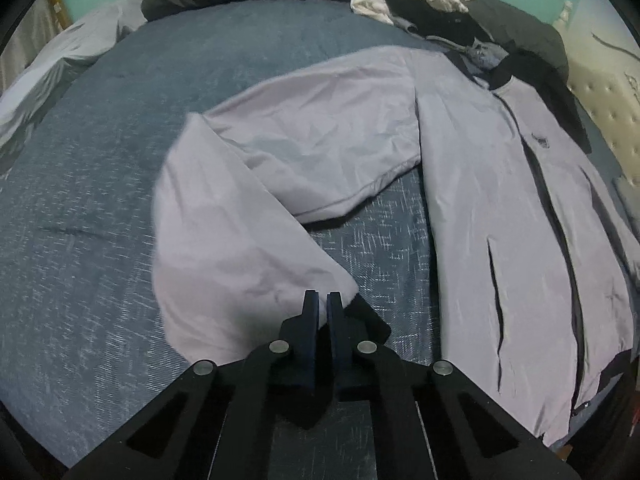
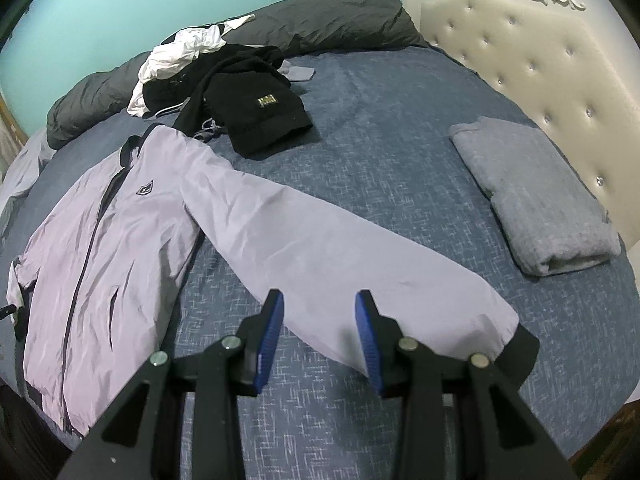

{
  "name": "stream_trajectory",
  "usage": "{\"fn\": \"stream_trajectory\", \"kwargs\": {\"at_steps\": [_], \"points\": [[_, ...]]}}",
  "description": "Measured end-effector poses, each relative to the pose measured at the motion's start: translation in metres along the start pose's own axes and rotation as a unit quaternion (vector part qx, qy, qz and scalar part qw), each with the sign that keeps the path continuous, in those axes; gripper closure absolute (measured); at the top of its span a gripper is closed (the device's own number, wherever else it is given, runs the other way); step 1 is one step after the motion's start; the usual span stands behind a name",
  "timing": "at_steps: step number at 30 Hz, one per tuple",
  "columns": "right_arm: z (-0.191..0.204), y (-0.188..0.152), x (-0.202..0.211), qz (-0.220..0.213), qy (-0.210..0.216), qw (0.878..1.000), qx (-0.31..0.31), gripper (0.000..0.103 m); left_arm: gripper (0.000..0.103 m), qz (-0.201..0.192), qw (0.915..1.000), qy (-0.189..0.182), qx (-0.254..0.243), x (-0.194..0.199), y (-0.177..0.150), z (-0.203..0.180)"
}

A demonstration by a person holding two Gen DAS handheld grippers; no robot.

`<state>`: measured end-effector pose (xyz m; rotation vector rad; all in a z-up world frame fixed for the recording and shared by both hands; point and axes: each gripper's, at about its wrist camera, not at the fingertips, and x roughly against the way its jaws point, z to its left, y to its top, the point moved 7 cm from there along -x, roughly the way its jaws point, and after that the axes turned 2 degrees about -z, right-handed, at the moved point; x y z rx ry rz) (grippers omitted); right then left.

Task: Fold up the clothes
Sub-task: 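Grasp the other black cuff with the left tool and lift the sleeve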

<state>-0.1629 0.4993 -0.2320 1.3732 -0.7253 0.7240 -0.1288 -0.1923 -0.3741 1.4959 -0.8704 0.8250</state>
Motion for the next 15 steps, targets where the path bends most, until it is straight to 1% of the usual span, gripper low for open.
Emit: {"fn": "stream_trajectory", "kwargs": {"at_steps": [2,3,4,6,7,12,14,15], "points": [[0.001,-0.001,-0.001,0.001,0.000,1.000,-0.003,0.066,0.095,0.001,1.0000,-0.004,0.000,0.003,0.000,-0.004],[0.001,-0.001,-0.001,0.001,0.001,1.000,-0.003,0.066,0.084,0.001,1.0000,-0.004,0.000,0.002,0.000,-0.008],[0.002,-0.001,-0.001,0.001,-0.001,1.000,-0.004,0.066,0.066,0.001,1.0000,-0.005,0.001,0.001,0.000,-0.012],[0.005,0.001,-0.001,0.000,0.001,1.000,-0.006,0.066,0.045,0.001,1.0000,-0.004,0.002,-0.003,0.001,-0.018],[0.006,0.001,-0.001,-0.001,0.003,1.000,-0.006,0.066,0.045,0.004,1.0000,0.001,-0.002,-0.008,0.002,-0.022],[0.015,0.003,0.004,-0.003,0.008,1.000,0.008,0.066,0.045,0.033,0.9973,0.035,-0.056,-0.035,-0.009,-0.039],[0.016,0.003,0.006,-0.004,0.010,1.000,0.010,0.066,0.045,0.037,0.9966,0.040,-0.061,-0.041,-0.013,-0.037],[0.016,0.003,0.007,-0.004,0.011,1.000,0.010,0.066,0.047,0.037,0.9964,0.042,-0.063,-0.042,-0.014,-0.035]]}}
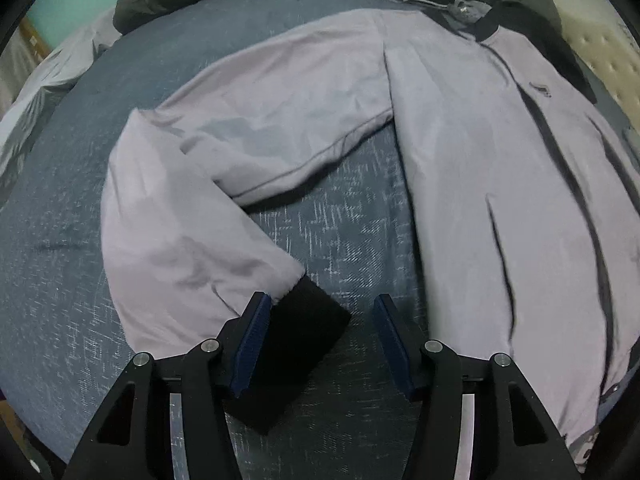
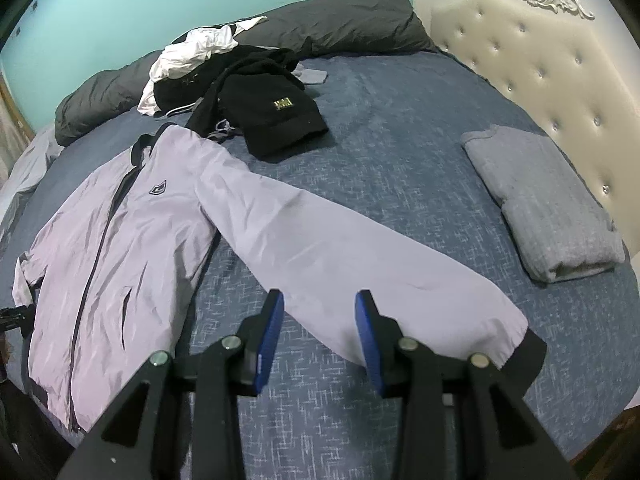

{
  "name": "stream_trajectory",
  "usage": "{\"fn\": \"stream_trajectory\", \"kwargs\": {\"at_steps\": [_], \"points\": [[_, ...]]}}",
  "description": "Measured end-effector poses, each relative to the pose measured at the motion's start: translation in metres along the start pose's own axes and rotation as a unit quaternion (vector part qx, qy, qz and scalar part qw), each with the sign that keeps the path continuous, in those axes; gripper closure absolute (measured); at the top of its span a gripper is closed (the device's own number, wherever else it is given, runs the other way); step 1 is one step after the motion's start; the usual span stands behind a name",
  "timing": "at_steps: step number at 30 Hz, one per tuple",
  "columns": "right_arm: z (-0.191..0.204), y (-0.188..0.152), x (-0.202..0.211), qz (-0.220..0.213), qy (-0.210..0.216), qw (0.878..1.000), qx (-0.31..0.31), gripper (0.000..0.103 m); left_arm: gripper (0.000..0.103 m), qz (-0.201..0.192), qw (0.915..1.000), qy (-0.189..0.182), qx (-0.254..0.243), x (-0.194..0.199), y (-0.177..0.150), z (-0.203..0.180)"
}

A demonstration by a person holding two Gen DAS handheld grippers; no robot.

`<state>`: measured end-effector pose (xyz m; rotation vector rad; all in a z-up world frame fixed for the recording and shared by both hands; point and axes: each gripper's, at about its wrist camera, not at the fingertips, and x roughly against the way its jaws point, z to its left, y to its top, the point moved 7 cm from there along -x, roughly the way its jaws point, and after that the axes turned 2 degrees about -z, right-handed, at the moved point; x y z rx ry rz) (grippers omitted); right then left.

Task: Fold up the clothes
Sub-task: 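Grasp the other black cuff with the left tool and lift the sleeve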

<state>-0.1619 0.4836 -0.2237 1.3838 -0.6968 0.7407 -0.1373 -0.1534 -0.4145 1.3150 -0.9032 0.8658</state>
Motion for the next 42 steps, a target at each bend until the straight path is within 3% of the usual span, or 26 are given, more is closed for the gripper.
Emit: {"fn": "stream_trajectory", "kwargs": {"at_steps": [2,4,6,10,13,17,18,19,21,25,30,33,36,42], "points": [[0.000,0.000,-0.001,0.001,0.000,1.000,-0.002,0.066,0.064,-0.002,0.9999,0.009,-0.005,-0.001,-0.001,0.004],[-0.001,-0.001,-0.002,0.002,-0.001,1.000,-0.005,0.066,0.091,-0.007,0.9998,0.014,-0.008,0.003,-0.001,0.010],[0.000,-0.002,-0.003,0.004,-0.003,1.000,-0.006,0.066,0.103,-0.012,0.9998,0.014,-0.006,0.008,-0.001,0.019],[0.002,-0.003,-0.006,0.007,-0.004,1.000,-0.007,0.066,0.103,-0.025,0.9996,0.014,0.003,0.023,-0.003,0.039],[0.006,-0.002,-0.007,0.006,-0.002,1.000,-0.003,0.066,0.103,-0.031,0.9993,-0.010,0.016,0.033,-0.007,0.047],[0.014,0.000,-0.007,0.006,0.002,1.000,-0.003,0.066,0.100,-0.017,0.9993,-0.030,-0.017,0.034,-0.016,0.032],[0.015,0.000,-0.006,0.006,0.003,1.000,-0.002,0.066,0.091,-0.014,0.9989,-0.041,-0.020,0.033,-0.018,0.028],[0.018,0.001,-0.005,0.005,0.003,1.000,0.001,0.066,0.074,-0.009,0.9986,-0.045,-0.024,0.031,-0.020,0.024],[0.022,0.002,-0.003,0.004,0.004,1.000,0.008,0.066,0.058,-0.008,0.9985,-0.045,-0.031,0.028,-0.023,0.019],[0.025,0.005,0.001,0.002,0.003,1.000,0.014,0.066,0.057,0.002,0.9978,-0.041,-0.052,0.019,-0.028,0.010],[0.021,0.006,0.004,0.001,0.000,1.000,0.006,0.066,0.059,0.004,0.9959,-0.014,-0.089,0.008,-0.032,0.007],[0.020,0.004,0.005,0.002,-0.002,1.000,0.006,0.066,0.076,0.000,0.9945,0.004,-0.105,0.005,-0.033,0.010],[0.020,0.003,0.005,0.003,-0.003,1.000,0.006,0.066,0.103,-0.012,0.9952,0.005,-0.097,0.012,-0.030,0.019],[0.023,0.004,0.004,0.004,-0.002,1.000,0.004,0.066,0.103,-0.047,0.9972,0.003,-0.058,0.042,-0.021,0.049]]}}
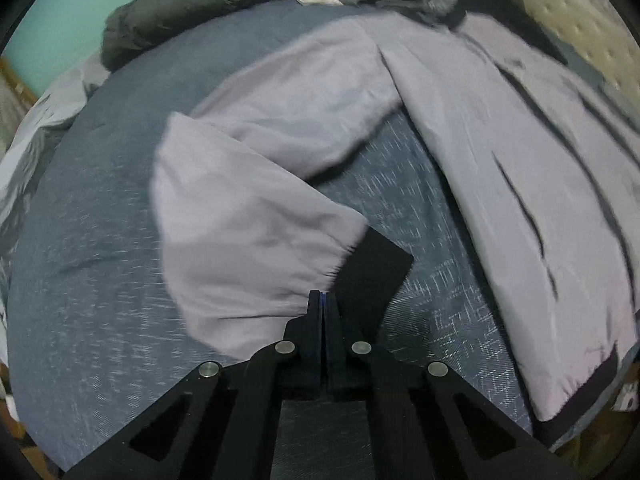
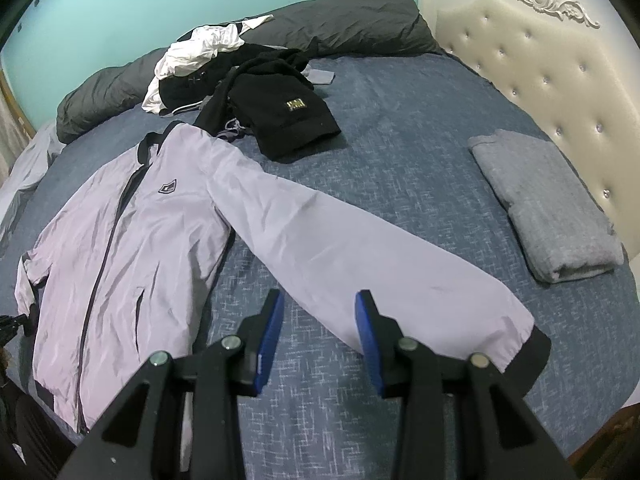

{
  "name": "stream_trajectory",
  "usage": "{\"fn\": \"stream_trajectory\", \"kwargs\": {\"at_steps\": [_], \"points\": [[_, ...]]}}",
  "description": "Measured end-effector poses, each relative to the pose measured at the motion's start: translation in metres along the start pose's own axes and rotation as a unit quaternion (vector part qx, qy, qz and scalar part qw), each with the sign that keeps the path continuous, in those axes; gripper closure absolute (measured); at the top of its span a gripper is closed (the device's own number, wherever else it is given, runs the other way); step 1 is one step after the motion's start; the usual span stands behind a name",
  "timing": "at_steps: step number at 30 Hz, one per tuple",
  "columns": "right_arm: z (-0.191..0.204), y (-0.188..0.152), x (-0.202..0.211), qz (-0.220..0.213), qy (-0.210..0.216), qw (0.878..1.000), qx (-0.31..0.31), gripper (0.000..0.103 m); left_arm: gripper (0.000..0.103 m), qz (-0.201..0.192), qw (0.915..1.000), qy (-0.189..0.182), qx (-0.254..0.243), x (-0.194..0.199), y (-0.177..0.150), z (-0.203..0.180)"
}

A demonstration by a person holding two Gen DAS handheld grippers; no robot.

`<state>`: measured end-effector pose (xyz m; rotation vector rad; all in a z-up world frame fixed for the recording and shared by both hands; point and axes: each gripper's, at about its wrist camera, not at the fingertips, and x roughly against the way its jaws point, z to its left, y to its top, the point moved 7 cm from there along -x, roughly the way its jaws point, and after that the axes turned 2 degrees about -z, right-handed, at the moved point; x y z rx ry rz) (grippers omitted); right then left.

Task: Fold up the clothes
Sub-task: 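Grasp the other black cuff with the left tool and lift the sleeve, then pull the sleeve outward with the left tool and release it flat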

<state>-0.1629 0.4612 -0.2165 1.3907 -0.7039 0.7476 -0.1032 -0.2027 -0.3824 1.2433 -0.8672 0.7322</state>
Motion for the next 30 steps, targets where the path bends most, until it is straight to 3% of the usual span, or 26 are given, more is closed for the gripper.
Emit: {"fn": "stream_trajectory", "kwargs": {"at_steps": [2,8,9,10,12,13,18,22,26,30], "points": [[0.004,0.001,-0.001,0.000,0.002,1.000,0.003,0.066,0.103,-0.007,0.9999,-0.002,0.013,0.007,0.000,0.012],[0.017,0.003,-0.003,-0.001,0.008,1.000,0.008,0.066,0.101,-0.010,0.9989,-0.036,0.029,0.010,0.003,0.002],[0.020,0.003,-0.003,0.000,0.009,1.000,0.010,0.066,0.093,-0.011,0.9981,-0.040,0.046,0.012,0.009,0.004],[0.022,0.003,-0.003,0.000,0.009,1.000,0.012,0.066,0.072,-0.012,0.9968,-0.043,0.066,0.012,0.015,0.006],[0.027,0.003,-0.002,0.000,0.011,1.000,0.018,0.066,0.042,-0.015,0.9944,-0.048,0.094,0.006,0.026,0.005],[0.029,0.003,-0.002,0.000,0.012,1.000,0.022,0.066,0.039,-0.015,0.9943,-0.047,0.094,0.003,0.030,0.001],[0.028,0.003,0.000,0.001,0.008,1.000,0.028,0.066,0.039,0.005,0.9975,-0.032,0.063,-0.020,0.042,-0.030],[0.021,0.000,-0.002,0.004,0.003,1.000,0.022,0.066,0.040,0.037,0.9985,0.020,0.036,-0.049,0.038,-0.036],[0.013,-0.004,-0.003,0.007,0.001,1.000,0.016,0.066,0.041,0.039,0.9984,0.036,0.022,-0.062,0.030,-0.035],[0.005,-0.007,-0.005,0.011,-0.006,1.000,0.011,0.066,0.066,0.031,0.9986,0.036,0.022,-0.056,0.030,-0.028]]}}
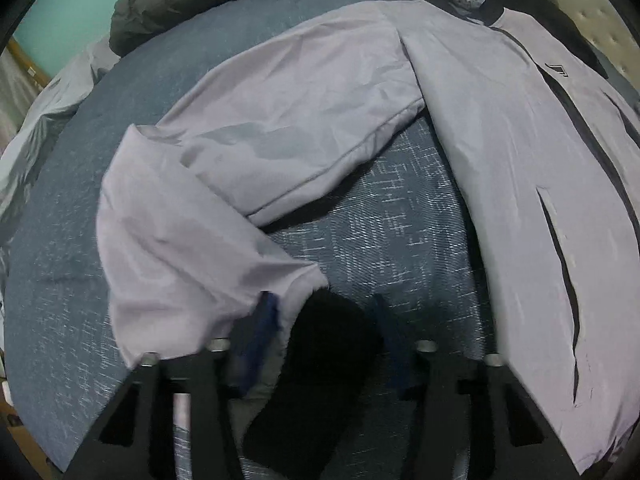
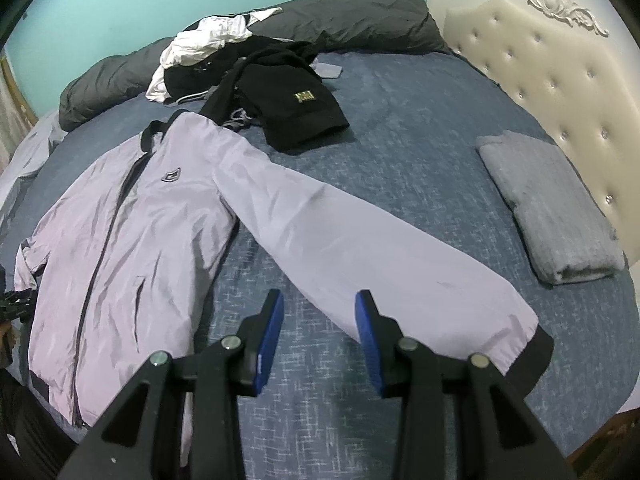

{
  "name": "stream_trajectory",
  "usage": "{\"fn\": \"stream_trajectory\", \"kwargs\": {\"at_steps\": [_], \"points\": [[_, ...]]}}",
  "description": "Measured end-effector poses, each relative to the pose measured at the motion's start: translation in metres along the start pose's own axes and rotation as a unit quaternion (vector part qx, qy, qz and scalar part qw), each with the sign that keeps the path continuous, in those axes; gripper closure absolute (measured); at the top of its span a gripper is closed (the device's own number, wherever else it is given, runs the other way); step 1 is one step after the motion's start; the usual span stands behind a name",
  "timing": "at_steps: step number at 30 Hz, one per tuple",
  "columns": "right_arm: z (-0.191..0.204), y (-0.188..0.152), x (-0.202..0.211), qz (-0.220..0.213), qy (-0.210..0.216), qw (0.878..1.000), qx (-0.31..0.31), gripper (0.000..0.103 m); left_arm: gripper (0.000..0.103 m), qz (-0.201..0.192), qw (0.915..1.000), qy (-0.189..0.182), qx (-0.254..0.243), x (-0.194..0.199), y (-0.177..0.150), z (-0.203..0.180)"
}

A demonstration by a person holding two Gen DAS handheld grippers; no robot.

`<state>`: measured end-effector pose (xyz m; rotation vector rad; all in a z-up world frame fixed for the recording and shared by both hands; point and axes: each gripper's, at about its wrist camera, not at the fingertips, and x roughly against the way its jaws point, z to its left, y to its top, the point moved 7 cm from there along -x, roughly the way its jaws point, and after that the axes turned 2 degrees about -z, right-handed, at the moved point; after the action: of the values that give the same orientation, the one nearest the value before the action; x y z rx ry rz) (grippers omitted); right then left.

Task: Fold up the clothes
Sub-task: 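Pull the sleeve outward with the left tool and release it flat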

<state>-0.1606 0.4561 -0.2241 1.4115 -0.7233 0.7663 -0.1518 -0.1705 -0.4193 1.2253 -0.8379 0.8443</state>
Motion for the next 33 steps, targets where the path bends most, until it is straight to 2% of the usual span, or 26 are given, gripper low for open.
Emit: {"fn": "stream_trajectory", "kwargs": {"at_steps": [4,8,15,18,22,27,33], "points": [[-0.004,0.000,-0.001,-0.001,0.004,1.000,-0.020,0.066,0.078,0.001,0.9999,-0.010,-0.001,0.007,-0.003,0.009],[0.003,0.001,-0.001,-0.001,0.008,1.000,-0.017,0.066,0.081,-0.019,0.9995,-0.022,0.015,0.027,-0.005,0.024],[0.019,0.006,0.004,-0.005,0.010,1.000,0.010,0.066,0.082,-0.068,0.9912,-0.039,0.106,0.081,-0.022,0.098],[0.021,0.010,0.005,-0.006,0.012,1.000,0.006,0.066,0.082,-0.081,0.9840,-0.036,0.154,0.097,-0.034,0.139],[0.029,0.012,0.004,-0.006,0.015,1.000,0.004,0.066,0.082,-0.075,0.9745,-0.027,0.210,0.103,-0.058,0.191],[0.044,0.013,0.004,-0.004,0.018,1.000,0.015,0.066,0.081,-0.068,0.9581,-0.061,0.272,0.087,-0.080,0.227],[0.060,0.015,0.010,-0.003,0.011,0.999,0.039,0.066,0.064,-0.070,0.9301,-0.102,0.346,0.062,-0.095,0.255]]}}
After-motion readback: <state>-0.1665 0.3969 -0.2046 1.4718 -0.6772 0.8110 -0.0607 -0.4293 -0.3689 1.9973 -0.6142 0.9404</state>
